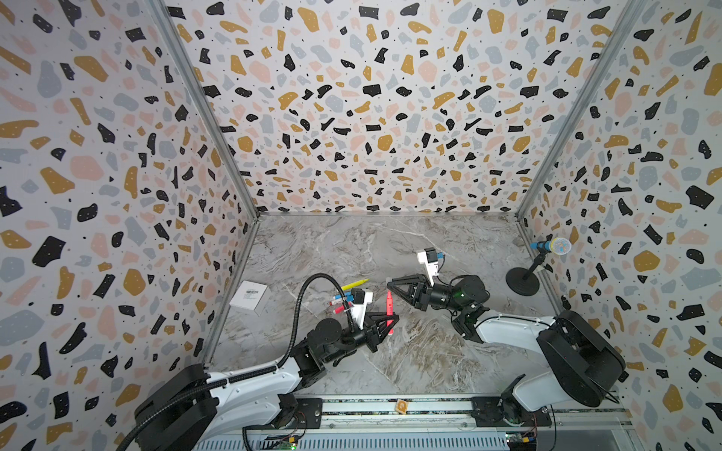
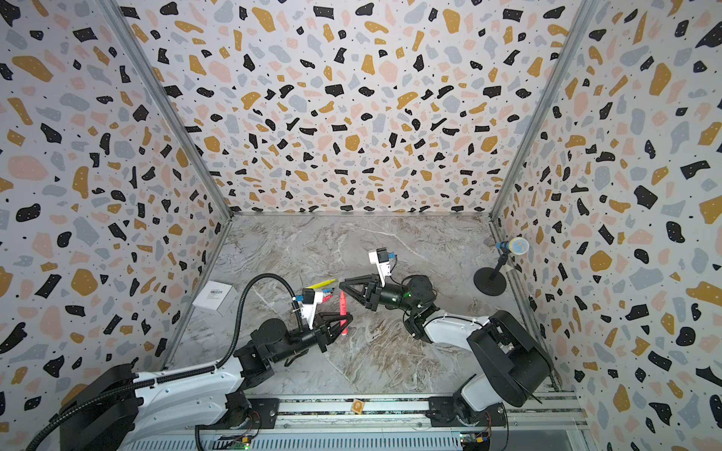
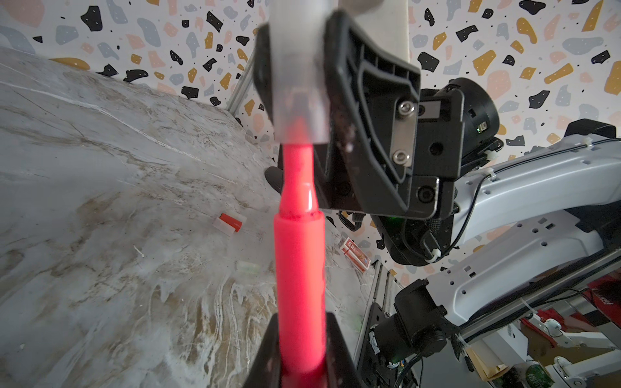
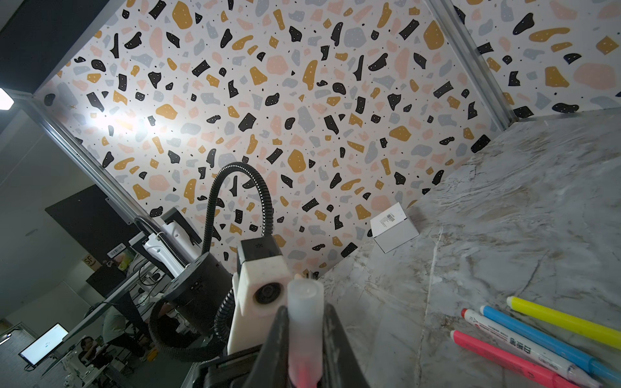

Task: Insert pens into pen caps
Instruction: Put on the pen cap to the pen.

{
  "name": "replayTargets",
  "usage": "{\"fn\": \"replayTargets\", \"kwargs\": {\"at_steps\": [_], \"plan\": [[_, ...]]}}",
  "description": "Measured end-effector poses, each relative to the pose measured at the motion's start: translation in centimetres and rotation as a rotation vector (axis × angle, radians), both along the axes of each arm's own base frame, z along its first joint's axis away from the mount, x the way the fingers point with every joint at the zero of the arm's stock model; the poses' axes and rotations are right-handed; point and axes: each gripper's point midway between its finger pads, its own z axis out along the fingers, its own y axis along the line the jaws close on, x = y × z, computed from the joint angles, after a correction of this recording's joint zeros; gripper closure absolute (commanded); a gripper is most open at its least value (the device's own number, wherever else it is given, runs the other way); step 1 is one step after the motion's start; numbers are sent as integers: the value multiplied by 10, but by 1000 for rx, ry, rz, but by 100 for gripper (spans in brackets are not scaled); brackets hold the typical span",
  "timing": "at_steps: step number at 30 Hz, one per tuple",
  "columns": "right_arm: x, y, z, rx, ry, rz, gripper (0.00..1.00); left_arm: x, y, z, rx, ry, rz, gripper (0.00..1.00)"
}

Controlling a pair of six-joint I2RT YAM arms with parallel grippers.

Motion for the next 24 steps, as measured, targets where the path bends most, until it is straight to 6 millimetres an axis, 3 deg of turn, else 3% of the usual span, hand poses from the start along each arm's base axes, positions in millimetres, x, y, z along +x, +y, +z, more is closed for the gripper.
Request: {"fn": "replayTargets", "kwargs": {"at_steps": [11,17,21,24], "plan": [[-7,-2,-7,-26,-13,-13,95,1,1,3,-5,4,10,100],[-13,-1,-4,-48,-58,-31,89,-1,0,6,-11,2,4,100],[-16,-3,-3,-72,-88,-52,78,-3,0,7,-12,-2,-6,100],[-22,-6,-6,-98,-102,-50,62,-2,0,9,-16,-5,0,100]]}}
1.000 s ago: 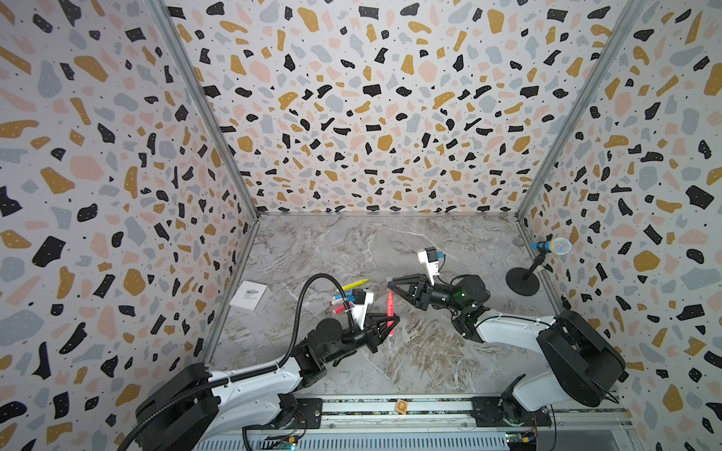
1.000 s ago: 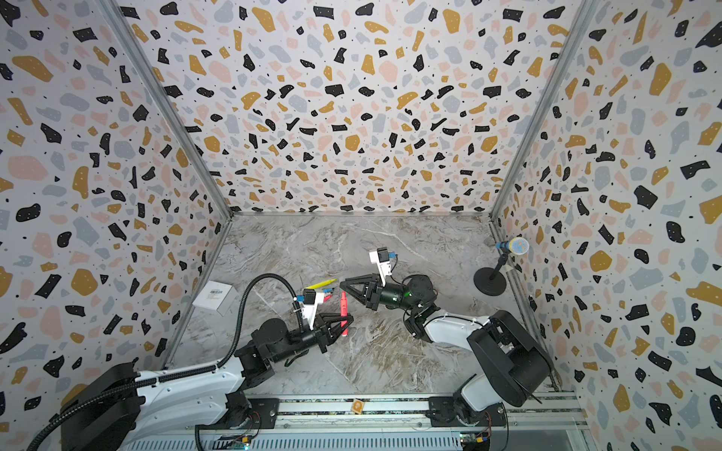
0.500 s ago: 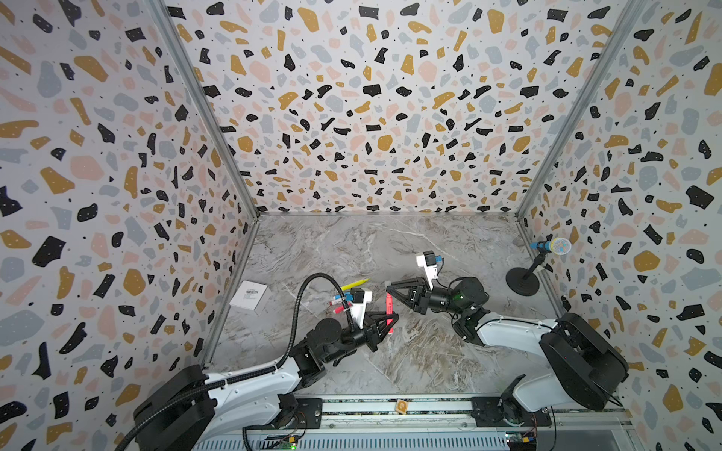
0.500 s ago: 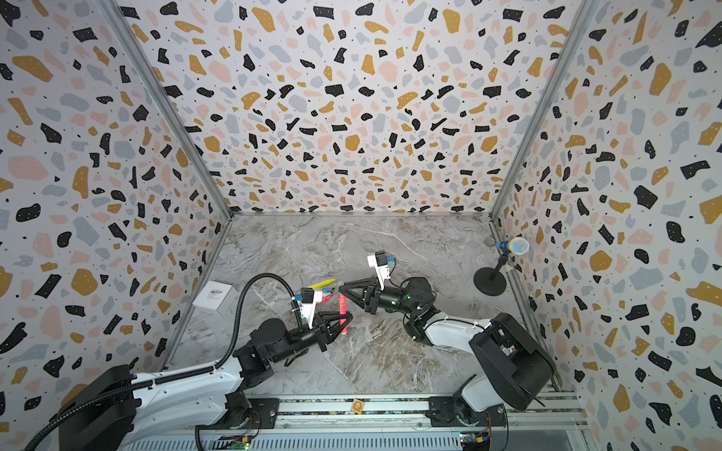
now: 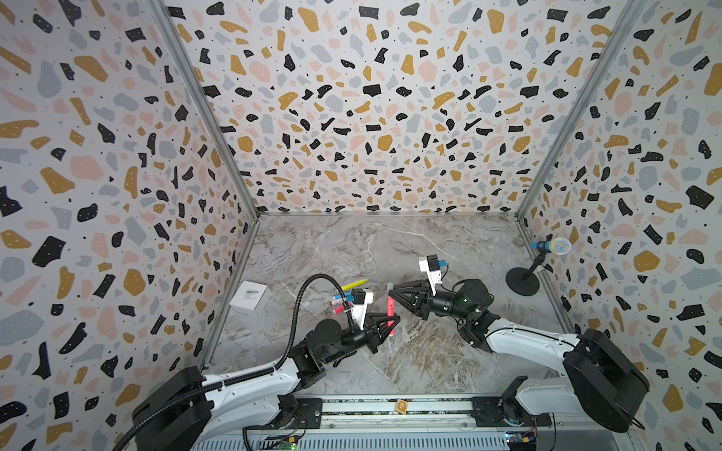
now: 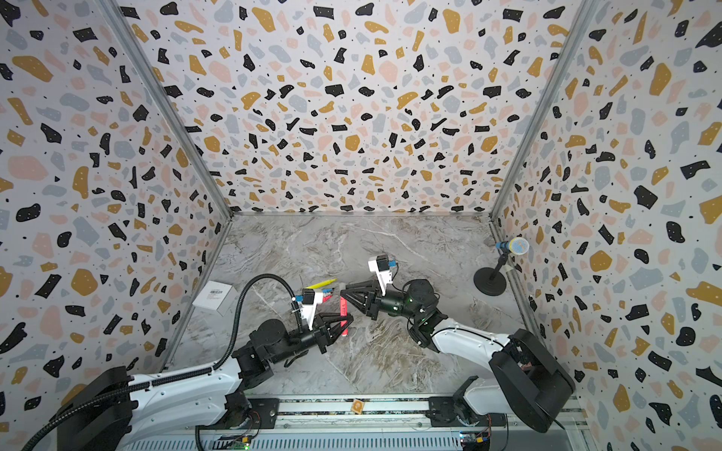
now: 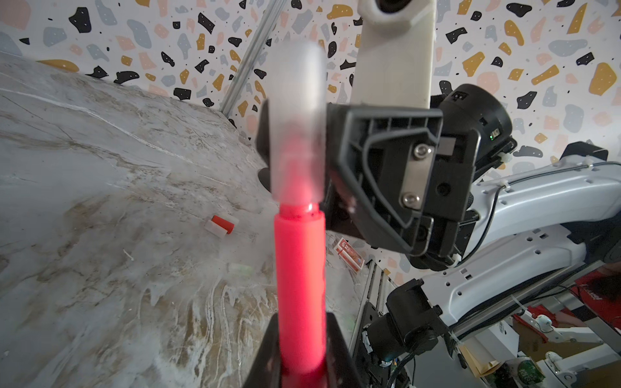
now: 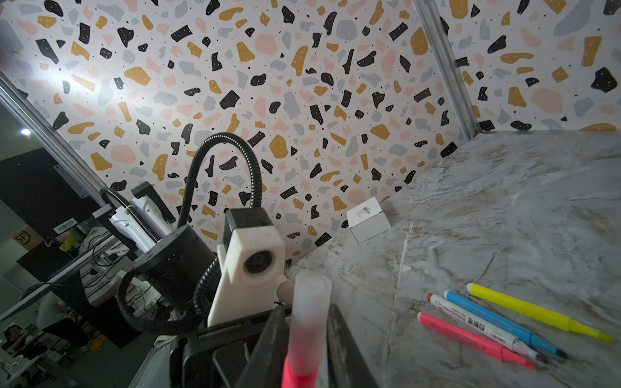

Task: Insert pens into pen caps
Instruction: Put on the pen cap to the pen.

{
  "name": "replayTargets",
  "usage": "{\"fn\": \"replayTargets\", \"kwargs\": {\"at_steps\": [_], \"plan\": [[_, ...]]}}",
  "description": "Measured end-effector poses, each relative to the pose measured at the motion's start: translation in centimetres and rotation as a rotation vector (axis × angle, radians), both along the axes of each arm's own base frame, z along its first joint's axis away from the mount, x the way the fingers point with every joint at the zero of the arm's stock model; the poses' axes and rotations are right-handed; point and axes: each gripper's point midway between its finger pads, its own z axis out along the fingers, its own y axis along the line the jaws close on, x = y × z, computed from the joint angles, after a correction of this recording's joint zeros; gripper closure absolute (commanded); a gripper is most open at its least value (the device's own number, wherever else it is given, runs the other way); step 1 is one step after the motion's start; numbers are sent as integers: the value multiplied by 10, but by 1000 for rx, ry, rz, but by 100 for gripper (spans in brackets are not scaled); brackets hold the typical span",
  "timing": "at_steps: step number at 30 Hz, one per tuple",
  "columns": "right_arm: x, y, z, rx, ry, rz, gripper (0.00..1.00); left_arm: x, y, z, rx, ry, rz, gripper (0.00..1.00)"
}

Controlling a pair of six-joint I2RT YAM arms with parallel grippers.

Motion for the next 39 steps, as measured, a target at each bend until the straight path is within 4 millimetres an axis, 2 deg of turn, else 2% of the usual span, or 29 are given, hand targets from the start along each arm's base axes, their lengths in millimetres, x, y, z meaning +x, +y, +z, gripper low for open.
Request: {"fn": "replayTargets", "kwargs": {"at_steps": [3,9,12,14,19,22,25,31,35,39], "plan": [[-8,-3,-1,-25,-18,11,53,2,2,4,-11,-8,14,100],[-18,-10,5,-54,-62,15,49,1,5,12,-27,-25,18,100],[-14,-11,9,-85,-70,7,47,0,5,12,-22,-37,17,100],[-6,-11,19,-104,-81,-7,47,0,6,10,-9,-40,17,100],[10,-5,59,-131,-151,-22,48,-2,7,5,26,-49,12,100],[13,0,70,-150,-175,-3,50,-3,8,5,36,-59,9,100],[16,5,59,-187,-153,23,52,-4,8,3,47,-63,4,100],[15,13,26,-257,-67,85,57,-6,7,-2,70,-67,-7,100],[11,14,25,-258,-64,108,67,-6,7,-2,71,-67,-11,100],[8,14,25,-255,-63,123,72,-6,7,-3,73,-66,-11,100]]}}
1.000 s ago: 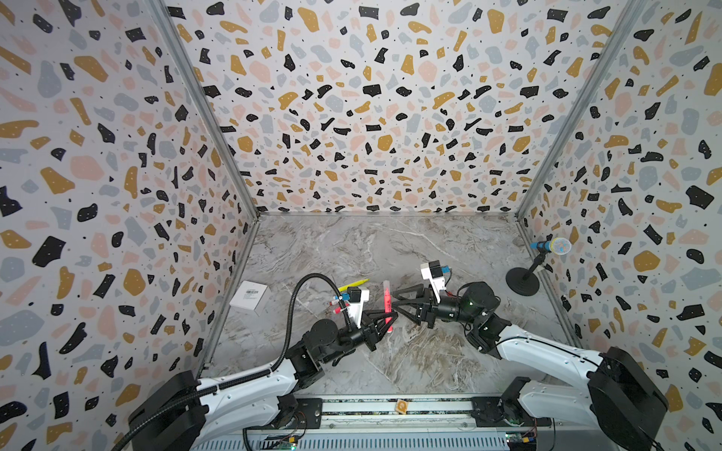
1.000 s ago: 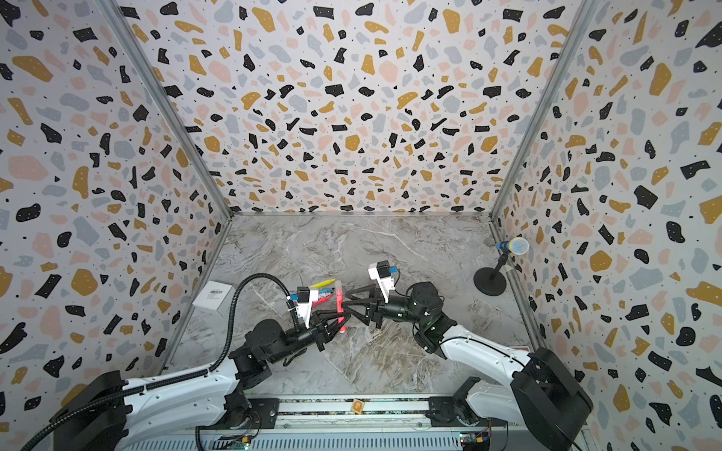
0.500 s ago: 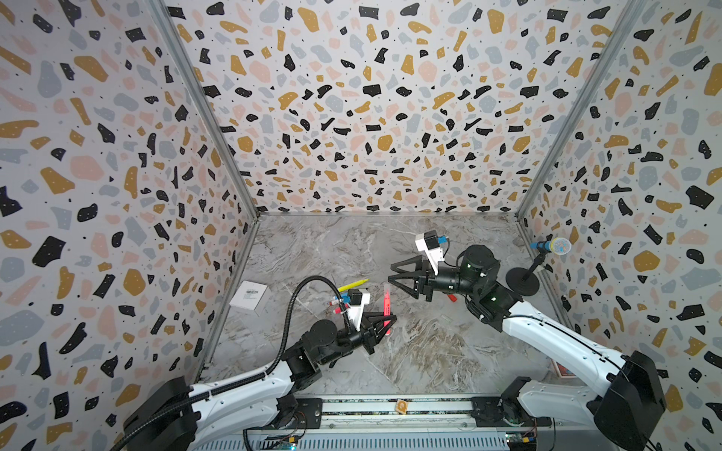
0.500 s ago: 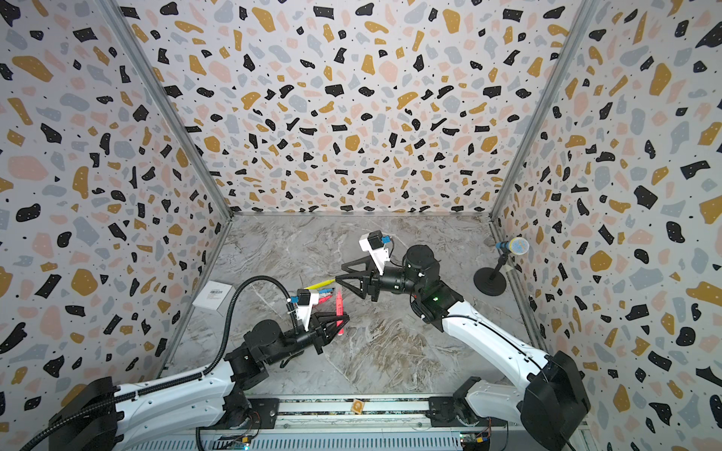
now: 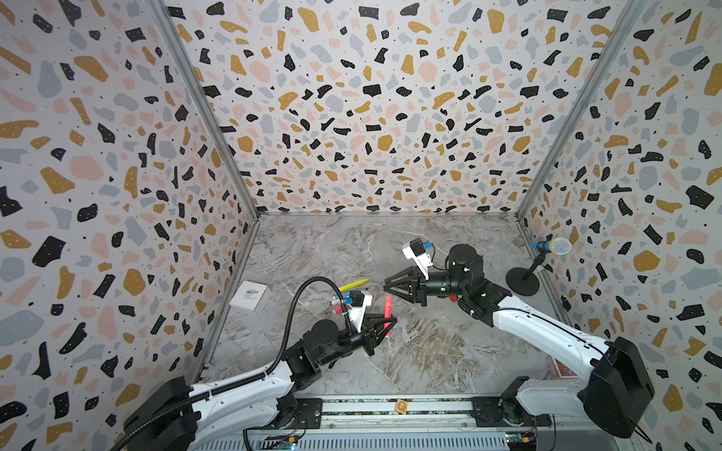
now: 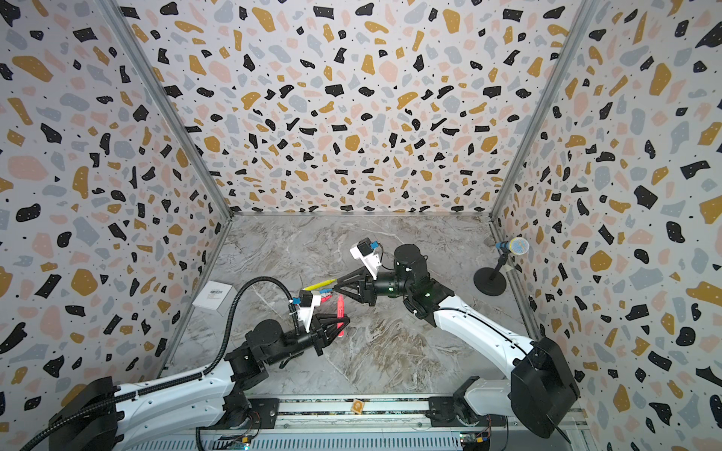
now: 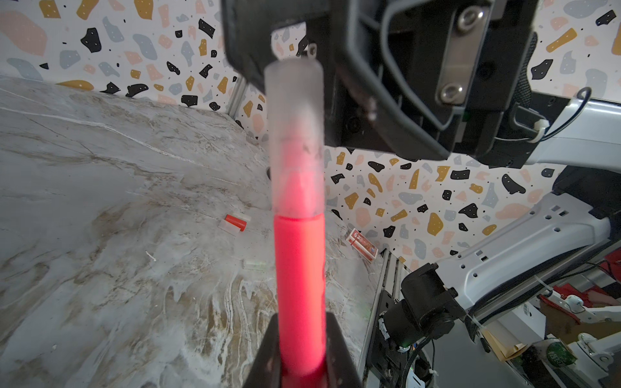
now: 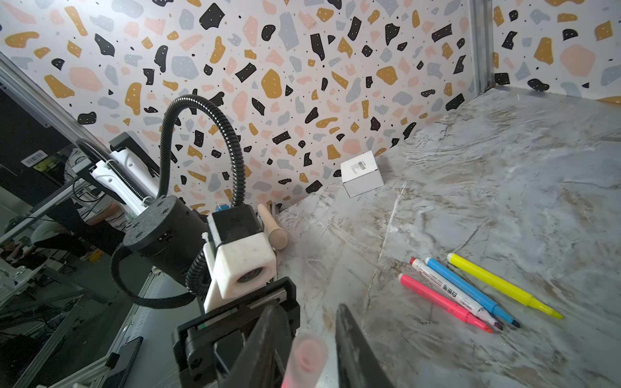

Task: Insert pens into pen caps
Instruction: Put on the pen cap to the pen.

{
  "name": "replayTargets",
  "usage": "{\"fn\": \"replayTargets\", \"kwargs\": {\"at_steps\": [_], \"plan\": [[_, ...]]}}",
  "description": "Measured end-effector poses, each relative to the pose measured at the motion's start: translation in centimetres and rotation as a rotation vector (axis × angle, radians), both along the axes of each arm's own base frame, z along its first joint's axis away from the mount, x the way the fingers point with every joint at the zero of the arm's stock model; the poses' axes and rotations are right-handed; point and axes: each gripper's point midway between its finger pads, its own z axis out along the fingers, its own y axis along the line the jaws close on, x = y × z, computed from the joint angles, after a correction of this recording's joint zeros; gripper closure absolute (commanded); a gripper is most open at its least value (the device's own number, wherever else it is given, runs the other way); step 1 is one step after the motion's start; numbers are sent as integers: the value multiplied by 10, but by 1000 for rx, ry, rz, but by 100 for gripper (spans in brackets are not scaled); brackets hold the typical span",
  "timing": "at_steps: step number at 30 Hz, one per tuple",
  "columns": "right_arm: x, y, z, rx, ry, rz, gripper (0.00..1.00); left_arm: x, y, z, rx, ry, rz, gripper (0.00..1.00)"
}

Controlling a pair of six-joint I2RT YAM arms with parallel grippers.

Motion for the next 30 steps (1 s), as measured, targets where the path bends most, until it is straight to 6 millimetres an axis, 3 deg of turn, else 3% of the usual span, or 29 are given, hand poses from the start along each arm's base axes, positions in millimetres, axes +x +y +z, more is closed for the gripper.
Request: {"fn": "replayTargets", "kwargs": {"at_steps": [9,14,30], "plan": [[-6,2,0,4,-1,24,80,2,-2,10,-14,-16,-1,100],[-9,4,-2,5,13,33,100,2,-2,8,3,-25,0,100],[-27,-5,-21,40,-49,-39,100,-11,-4,-7,73,-1,-43,100]]}}
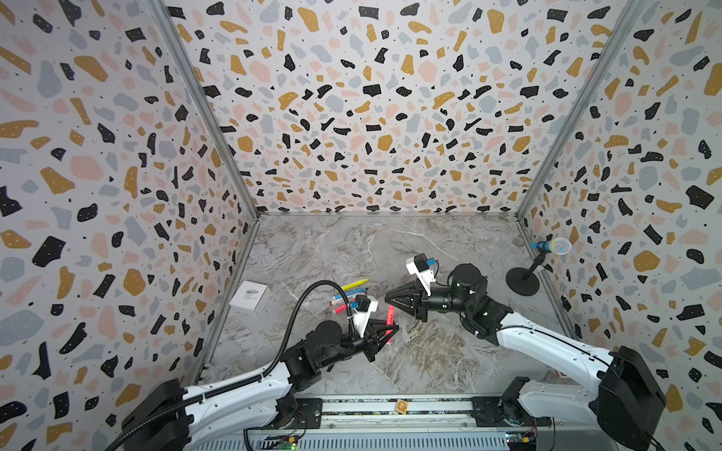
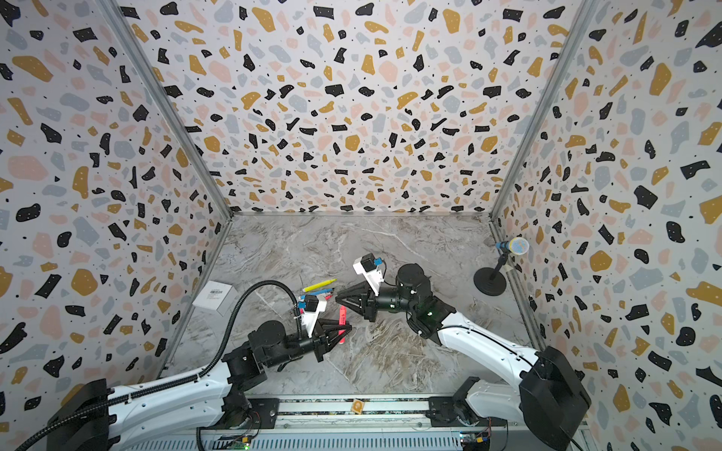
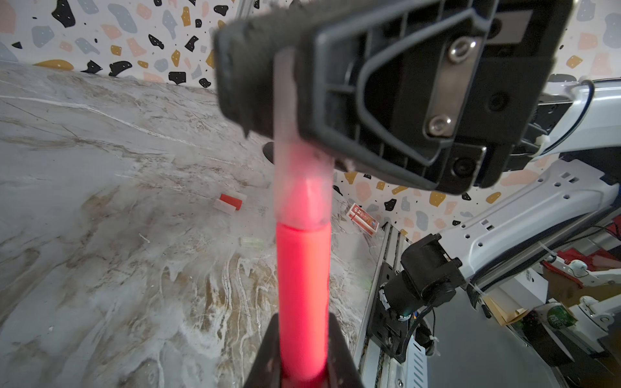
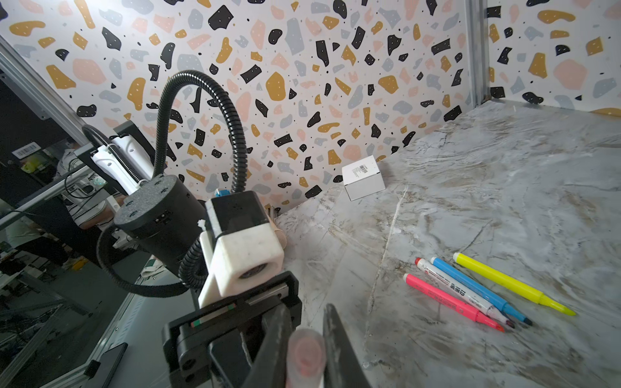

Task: Insert pens into pen caps
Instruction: Put on the pen cap to the pen.

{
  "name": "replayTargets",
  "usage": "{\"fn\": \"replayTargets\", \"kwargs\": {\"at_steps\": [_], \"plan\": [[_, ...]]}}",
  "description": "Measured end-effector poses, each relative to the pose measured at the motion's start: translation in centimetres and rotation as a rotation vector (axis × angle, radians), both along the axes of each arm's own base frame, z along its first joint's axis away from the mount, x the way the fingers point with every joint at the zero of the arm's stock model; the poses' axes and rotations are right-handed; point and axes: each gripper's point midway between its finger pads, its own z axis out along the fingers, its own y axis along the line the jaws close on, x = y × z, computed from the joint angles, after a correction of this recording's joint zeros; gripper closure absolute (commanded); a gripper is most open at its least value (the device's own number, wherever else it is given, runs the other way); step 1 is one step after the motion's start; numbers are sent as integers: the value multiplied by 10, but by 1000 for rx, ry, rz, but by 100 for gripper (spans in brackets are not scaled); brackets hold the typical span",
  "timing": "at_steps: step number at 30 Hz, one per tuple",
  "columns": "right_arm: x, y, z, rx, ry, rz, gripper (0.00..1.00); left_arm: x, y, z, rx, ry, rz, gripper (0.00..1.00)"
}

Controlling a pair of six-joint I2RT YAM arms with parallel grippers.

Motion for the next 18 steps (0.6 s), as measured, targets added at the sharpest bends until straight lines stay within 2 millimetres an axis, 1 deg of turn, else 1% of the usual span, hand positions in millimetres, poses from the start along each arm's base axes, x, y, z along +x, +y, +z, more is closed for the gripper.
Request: {"fn": "replayTargets", "kwargs": {"at_steps": [6,9,15,18], "plan": [[-6,-6,-2,21,-34,-53,100,-5,-4,0,18,7,-32,100],[-8,-4,-2,22,-52,-71,100,-5,-5,2,25,10,-37,100],[-11,-2,-9,14,-60,-85,100,-8,-4,-5,51,26,-48,100],[-12,-2,-8,22,-68,-87,100,-8,-5,-4,61,33,-55,100]]}}
